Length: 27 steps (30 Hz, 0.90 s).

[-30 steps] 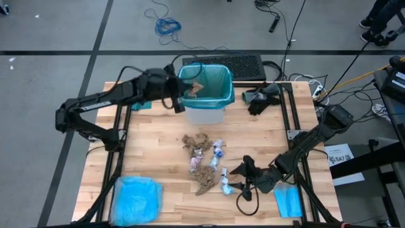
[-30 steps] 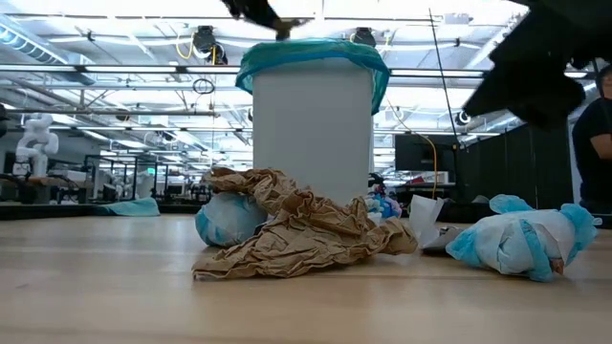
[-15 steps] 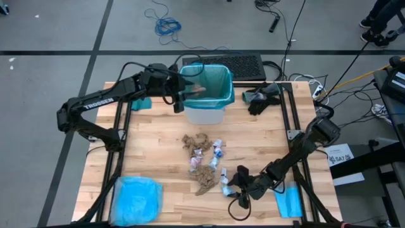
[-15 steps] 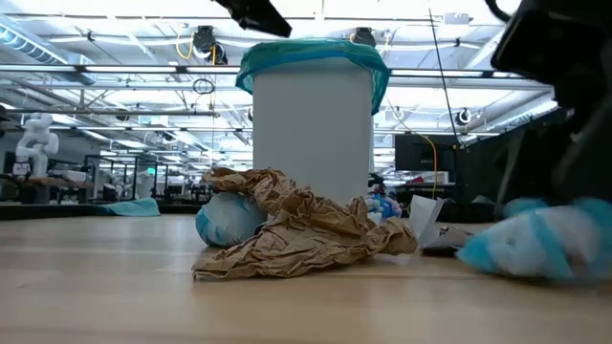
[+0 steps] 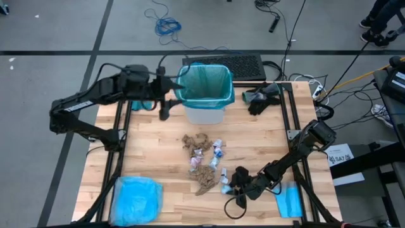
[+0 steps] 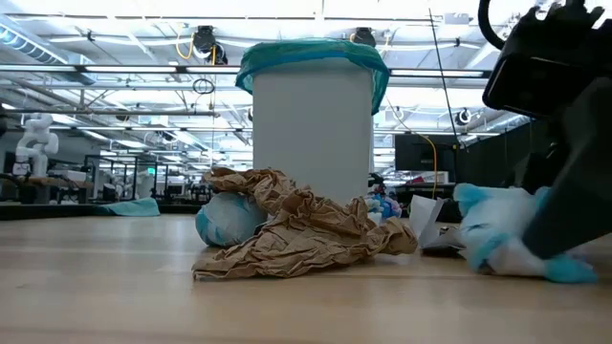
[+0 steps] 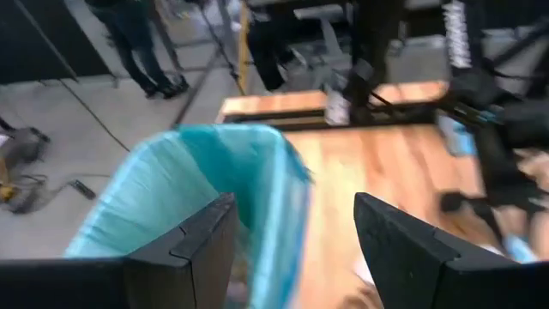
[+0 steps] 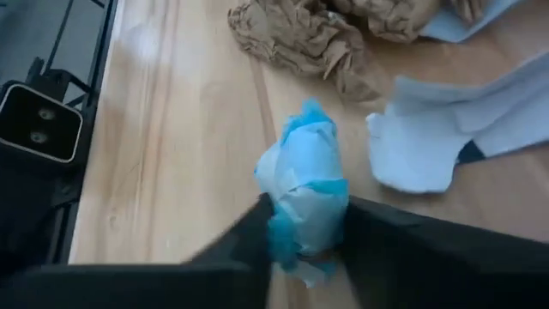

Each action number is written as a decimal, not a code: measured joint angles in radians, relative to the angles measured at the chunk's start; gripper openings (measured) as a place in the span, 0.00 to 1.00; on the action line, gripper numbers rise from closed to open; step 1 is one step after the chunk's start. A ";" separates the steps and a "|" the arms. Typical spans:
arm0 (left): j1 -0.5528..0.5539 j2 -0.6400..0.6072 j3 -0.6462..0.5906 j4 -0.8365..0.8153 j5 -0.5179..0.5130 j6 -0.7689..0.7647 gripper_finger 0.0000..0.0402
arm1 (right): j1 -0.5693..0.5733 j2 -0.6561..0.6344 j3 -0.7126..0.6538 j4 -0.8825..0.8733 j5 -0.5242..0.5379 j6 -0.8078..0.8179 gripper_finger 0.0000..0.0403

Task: Place trash/remove bag and relplace
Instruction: Put the blue trash bag into the trash bin

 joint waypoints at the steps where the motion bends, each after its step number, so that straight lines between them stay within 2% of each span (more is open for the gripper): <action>1: -0.021 -0.006 0.000 -0.034 -0.007 -0.018 0.57 | -0.001 -0.001 0.000 0.004 0.004 -0.011 0.11; 3: -0.066 -0.014 0.000 -0.111 -0.016 -0.056 0.57 | 0.005 0.000 -0.001 0.031 0.030 -0.045 0.05; 7: -0.165 -0.016 -0.005 -0.251 -0.046 -0.141 0.57 | 0.006 -0.002 -0.003 0.162 0.111 -0.125 0.05; 12: -0.300 -0.015 -0.086 -0.287 -0.140 -0.233 0.57 | -0.015 -0.069 -0.002 0.259 0.158 -0.290 0.01; 19: -0.453 -0.016 -0.248 -0.197 -0.265 -0.337 0.57 | -0.081 -0.271 0.000 0.240 0.167 -0.549 0.01; 27: -0.558 -0.010 -0.489 0.048 -0.338 -0.442 0.57 | -0.200 -0.527 0.000 0.114 0.157 -0.760 0.00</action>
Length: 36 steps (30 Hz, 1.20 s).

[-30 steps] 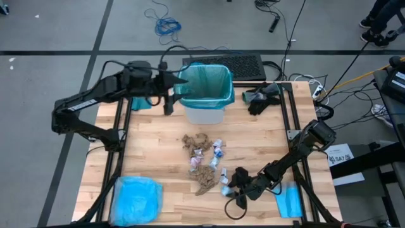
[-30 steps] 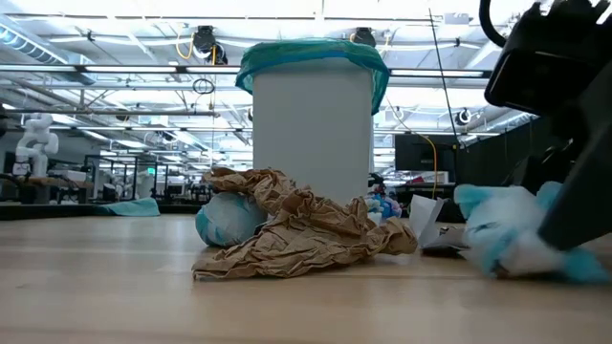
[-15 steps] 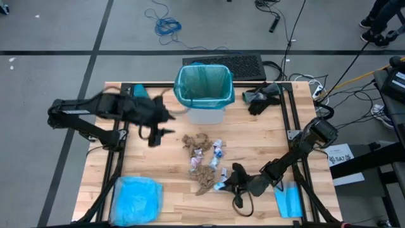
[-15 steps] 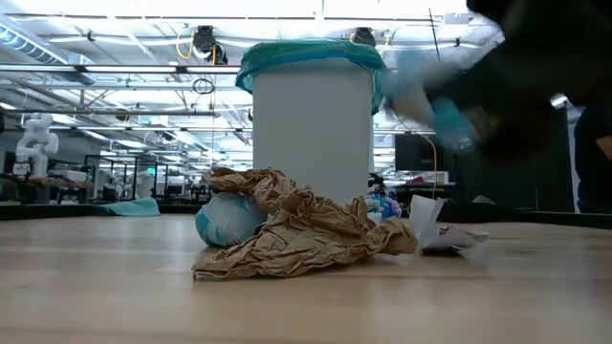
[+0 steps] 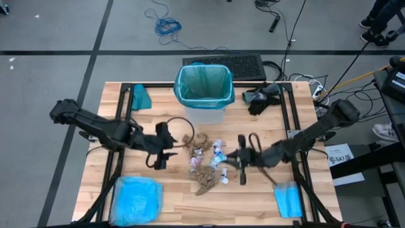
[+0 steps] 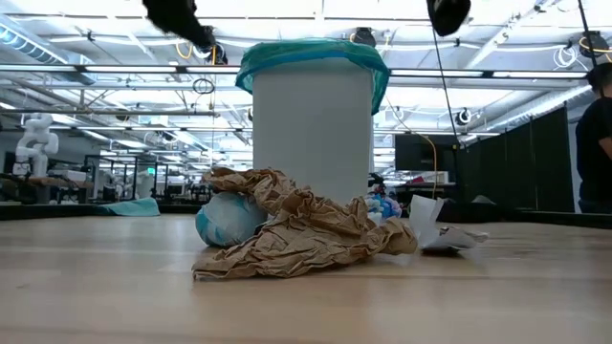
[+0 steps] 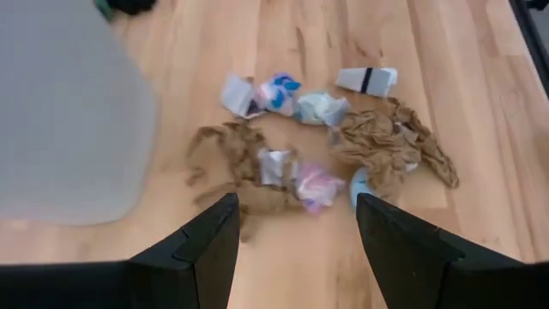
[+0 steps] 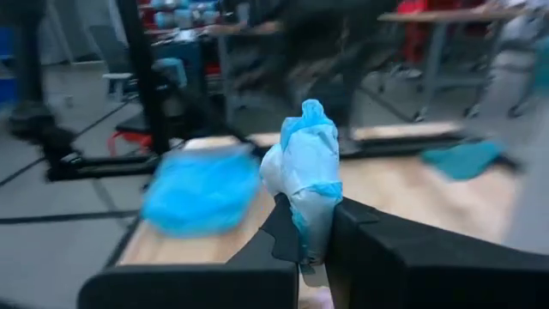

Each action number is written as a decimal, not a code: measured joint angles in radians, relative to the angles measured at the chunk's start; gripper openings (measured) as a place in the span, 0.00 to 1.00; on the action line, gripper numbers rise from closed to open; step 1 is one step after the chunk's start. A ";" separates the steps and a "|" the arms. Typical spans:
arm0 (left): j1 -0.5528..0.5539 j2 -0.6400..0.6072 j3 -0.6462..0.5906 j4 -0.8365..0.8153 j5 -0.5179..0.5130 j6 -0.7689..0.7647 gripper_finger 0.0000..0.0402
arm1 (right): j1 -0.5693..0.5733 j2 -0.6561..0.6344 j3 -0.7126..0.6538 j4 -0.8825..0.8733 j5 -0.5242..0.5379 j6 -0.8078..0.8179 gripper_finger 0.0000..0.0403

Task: Place trash/remove bag and relplace
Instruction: Put the blue trash bag into the trash bin

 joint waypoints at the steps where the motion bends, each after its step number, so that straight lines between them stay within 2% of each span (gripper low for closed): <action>1: -0.007 0.004 -0.034 0.047 0.000 -0.011 0.57 | -0.021 -0.028 0.000 -0.015 -0.008 -0.016 0.00; 5: -0.029 0.031 -0.154 0.222 -0.002 -0.038 0.57 | -0.124 -0.103 0.060 -0.136 -0.085 -0.063 0.00; 9: -0.032 0.080 -0.234 0.368 -0.003 -0.049 0.57 | -0.229 -0.095 0.244 -0.370 -0.150 -0.132 0.00; 15: -0.032 0.178 -0.248 0.469 -0.003 -0.048 0.57 | -0.397 0.008 0.619 -0.754 -0.166 -0.219 0.00; 18: -0.032 0.223 -0.248 0.493 -0.003 -0.048 0.57 | -0.493 0.073 0.782 -0.887 -0.234 -0.243 0.00; 21: -0.031 0.261 -0.248 0.493 -0.003 -0.055 0.57 | -0.591 0.136 0.893 -0.976 -0.306 -0.245 0.00; 24: -0.031 0.293 -0.248 0.492 -0.001 -0.073 0.57 | -0.683 0.194 0.948 -1.012 -0.383 -0.224 0.02; 27: -0.033 0.315 -0.248 0.493 0.010 -0.075 0.57 | -0.749 0.236 0.955 -1.001 -0.395 -0.195 0.08; 30: -0.037 0.330 -0.248 0.505 0.033 -0.081 0.57 | -0.797 0.268 0.955 -0.998 -0.423 -0.190 0.18; 36: -0.039 0.358 -0.248 0.616 0.138 -0.060 0.57 | -0.879 0.317 0.955 -0.955 -0.709 -0.102 0.43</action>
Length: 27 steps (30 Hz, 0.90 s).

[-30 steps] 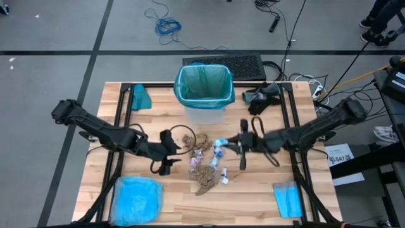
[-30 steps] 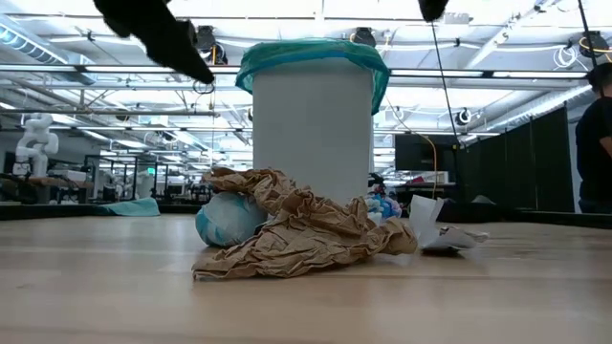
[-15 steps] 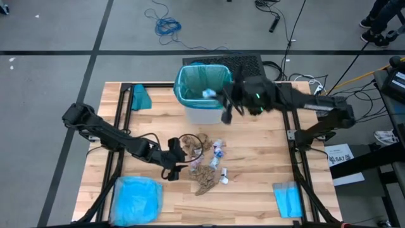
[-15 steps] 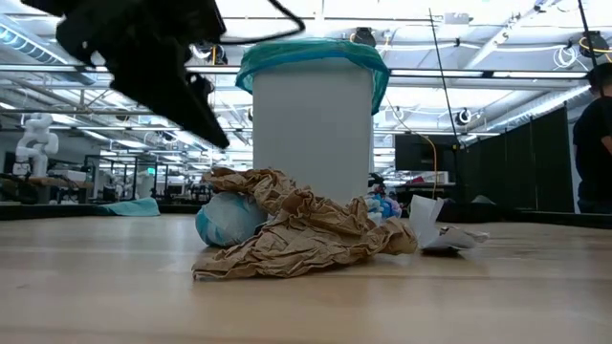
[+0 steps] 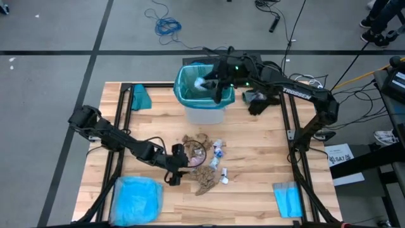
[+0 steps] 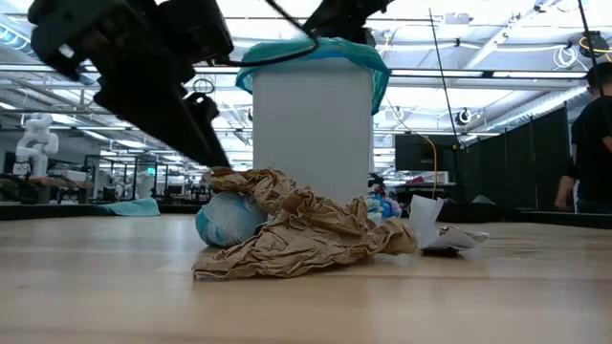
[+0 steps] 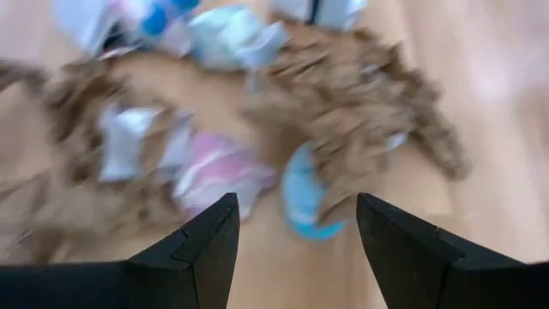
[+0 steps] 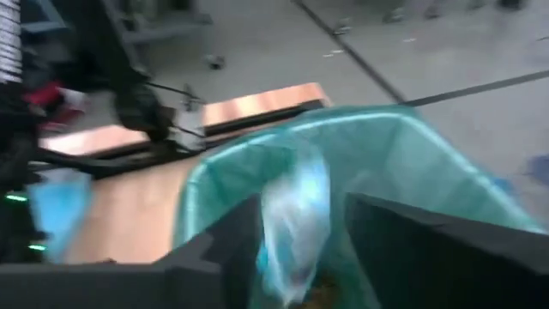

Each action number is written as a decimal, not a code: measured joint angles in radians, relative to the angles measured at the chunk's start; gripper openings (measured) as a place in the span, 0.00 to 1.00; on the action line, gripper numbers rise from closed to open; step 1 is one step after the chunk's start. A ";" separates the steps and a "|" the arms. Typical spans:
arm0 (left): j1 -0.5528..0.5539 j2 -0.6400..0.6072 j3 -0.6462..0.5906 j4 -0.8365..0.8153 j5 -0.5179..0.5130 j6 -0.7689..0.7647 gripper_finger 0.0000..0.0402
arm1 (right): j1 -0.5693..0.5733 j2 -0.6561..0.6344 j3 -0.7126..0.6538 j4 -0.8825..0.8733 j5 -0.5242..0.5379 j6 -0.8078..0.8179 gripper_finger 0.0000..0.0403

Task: Place trash/remove bag and relplace
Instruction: Put the blue trash bag into the trash bin

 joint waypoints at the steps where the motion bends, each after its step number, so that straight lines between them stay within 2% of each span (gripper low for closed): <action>1: 0.000 0.007 0.000 0.026 0.019 0.013 0.57 | -0.007 0.005 0.000 0.008 -0.031 0.014 0.47; 6: 0.000 0.053 0.000 0.096 0.059 0.016 0.57 | -0.017 0.019 0.000 0.009 -0.055 0.057 0.61; 13: 0.000 0.153 0.000 0.139 0.050 -0.016 0.55 | -0.006 0.019 0.000 0.003 -0.052 0.081 0.62; 16: -0.007 0.171 0.000 0.173 -0.002 -0.028 0.45 | 0.010 0.013 0.000 -0.011 -0.049 0.081 0.58; 22: -0.011 0.154 0.001 0.213 0.029 -0.003 0.09 | 0.053 -0.032 0.000 -0.025 -0.047 0.067 0.50; 24: -0.016 0.148 0.001 0.215 0.030 0.013 0.04 | 0.062 -0.049 0.000 -0.040 -0.043 0.065 0.48; 27: -0.019 0.135 0.001 0.216 0.027 0.017 0.03 | 0.078 -0.081 0.000 -0.070 -0.040 0.065 0.45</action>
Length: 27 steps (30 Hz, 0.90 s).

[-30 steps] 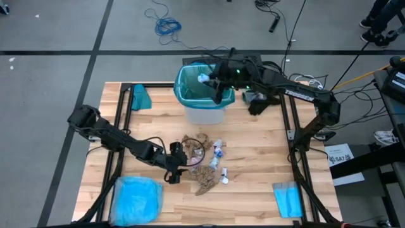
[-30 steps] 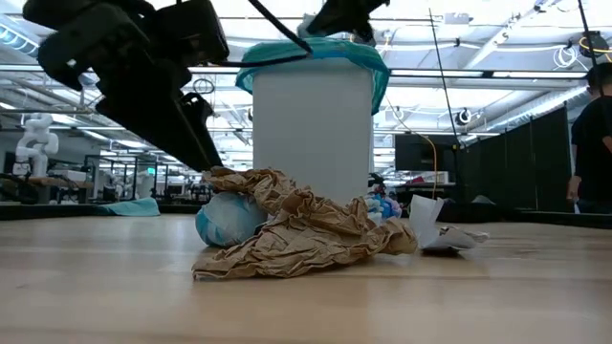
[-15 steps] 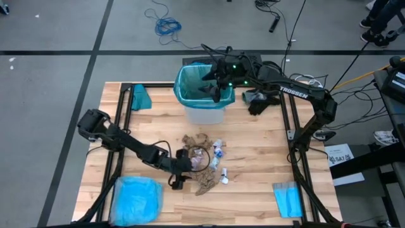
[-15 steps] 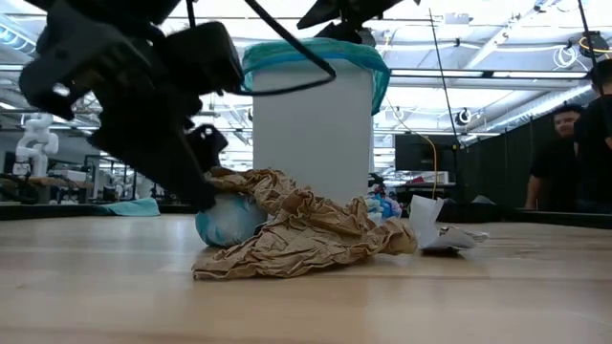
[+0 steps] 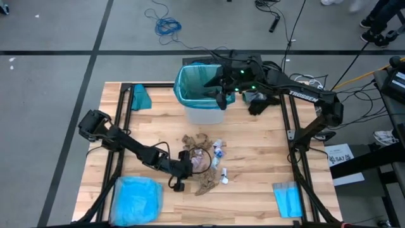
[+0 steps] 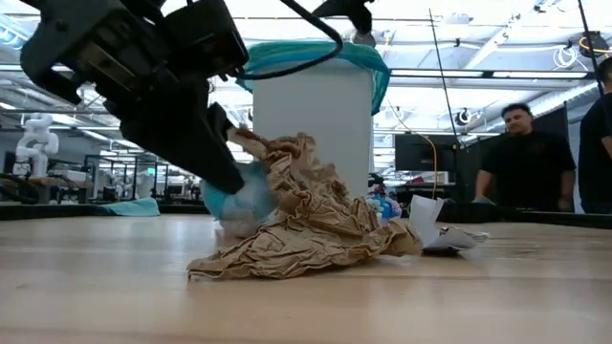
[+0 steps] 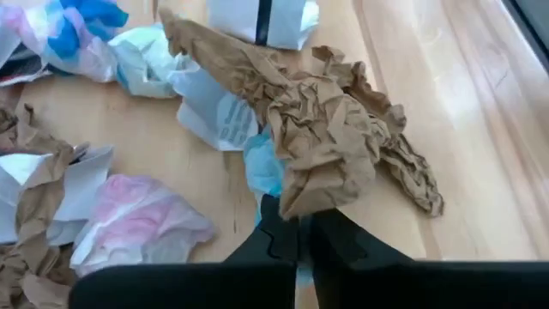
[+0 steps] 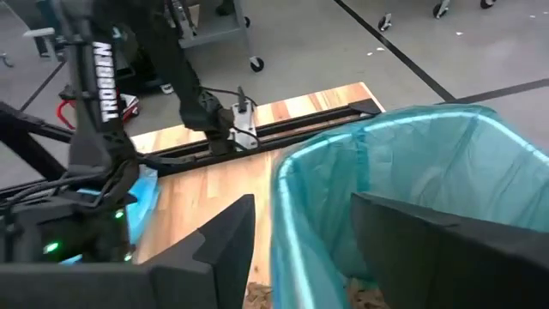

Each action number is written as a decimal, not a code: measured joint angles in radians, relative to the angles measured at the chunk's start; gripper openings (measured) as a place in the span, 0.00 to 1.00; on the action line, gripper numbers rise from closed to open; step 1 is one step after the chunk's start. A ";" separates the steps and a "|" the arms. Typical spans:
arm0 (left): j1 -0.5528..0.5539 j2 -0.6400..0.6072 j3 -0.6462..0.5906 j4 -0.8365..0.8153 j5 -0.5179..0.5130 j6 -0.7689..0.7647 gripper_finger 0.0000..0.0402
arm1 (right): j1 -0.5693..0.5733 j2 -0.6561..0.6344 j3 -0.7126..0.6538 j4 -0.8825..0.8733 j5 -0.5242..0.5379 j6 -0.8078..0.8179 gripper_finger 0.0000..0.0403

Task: Place trash/remove bag and relplace
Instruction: Put the blue trash bag into the trash bin

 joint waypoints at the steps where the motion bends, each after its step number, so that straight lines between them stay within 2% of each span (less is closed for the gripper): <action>1: -0.001 -0.009 0.000 -0.001 -0.002 0.007 0.02 | 0.007 -0.012 0.000 -0.015 0.000 0.000 0.44; 4: -0.001 -0.054 0.003 -0.005 -0.012 0.029 0.02 | 0.035 -0.048 0.000 -0.077 0.021 -0.003 0.41; 8: -0.001 -0.149 0.043 -0.082 -0.039 0.088 0.02 | 0.100 -0.095 0.000 -0.202 0.131 -0.021 0.37; 11: -0.001 -0.226 0.081 -0.162 -0.080 0.153 0.01 | 0.164 -0.119 -0.006 -0.266 0.179 -0.017 0.36; 15: 0.010 -0.320 0.143 -0.287 -0.170 0.247 0.01 | 0.266 -0.149 -0.069 -0.265 0.202 0.021 0.35; 21: 0.060 -0.412 0.258 -0.437 -0.263 0.400 0.01 | 0.435 -0.200 -0.282 -0.163 0.299 0.114 0.35; 27: 0.158 -0.442 0.367 -0.537 -0.306 0.533 0.01 | 0.572 -0.226 -0.554 0.179 0.313 0.226 0.35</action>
